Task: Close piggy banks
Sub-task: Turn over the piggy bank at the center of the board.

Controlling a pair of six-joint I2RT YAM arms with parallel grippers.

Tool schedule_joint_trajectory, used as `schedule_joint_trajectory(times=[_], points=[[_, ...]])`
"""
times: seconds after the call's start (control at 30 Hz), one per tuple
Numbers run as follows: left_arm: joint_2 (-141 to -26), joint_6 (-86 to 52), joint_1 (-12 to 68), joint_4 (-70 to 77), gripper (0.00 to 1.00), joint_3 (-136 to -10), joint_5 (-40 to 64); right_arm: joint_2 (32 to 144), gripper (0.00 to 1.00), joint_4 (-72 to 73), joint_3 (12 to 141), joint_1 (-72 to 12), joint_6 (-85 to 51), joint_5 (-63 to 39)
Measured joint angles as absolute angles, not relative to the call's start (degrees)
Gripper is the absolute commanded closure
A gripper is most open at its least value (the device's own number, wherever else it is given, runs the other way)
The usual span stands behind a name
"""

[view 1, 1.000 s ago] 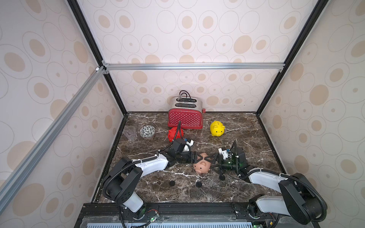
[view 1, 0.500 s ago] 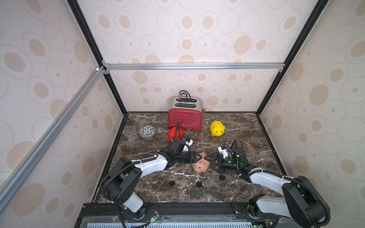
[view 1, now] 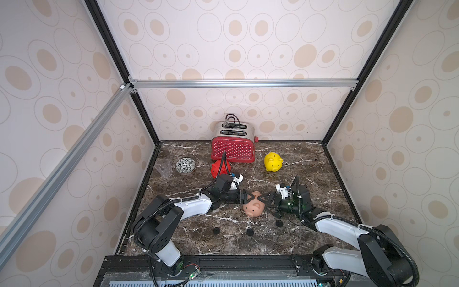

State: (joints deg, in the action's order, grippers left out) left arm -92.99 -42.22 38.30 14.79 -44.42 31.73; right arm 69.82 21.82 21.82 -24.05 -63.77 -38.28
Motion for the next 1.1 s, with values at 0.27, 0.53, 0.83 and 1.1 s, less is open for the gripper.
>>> schedule_joint_trajectory(times=[0.27, 0.53, 0.83, 1.1], points=[[-92.31, -42.24, 38.3, 15.33, 0.34, -43.66, 31.48, 69.82, 0.0, 22.98, 21.41, -22.94, -62.89, -38.37], [-91.57, -42.28, 37.95, 15.49, 0.36, -42.83, 31.68, 69.84, 0.0, 23.62, 20.29, -22.76, -62.74, -38.54], [-92.49, -42.48, 37.06, 17.93, 0.38, -42.33, 32.67, 69.87, 0.0, 22.31, 19.75, -23.0, -62.87, -37.98], [-93.27, -42.65, 36.4, 20.56, 0.39, -41.41, 34.46, 73.25, 0.0, 29.98, 15.94, -24.47, -67.35, -34.5]])
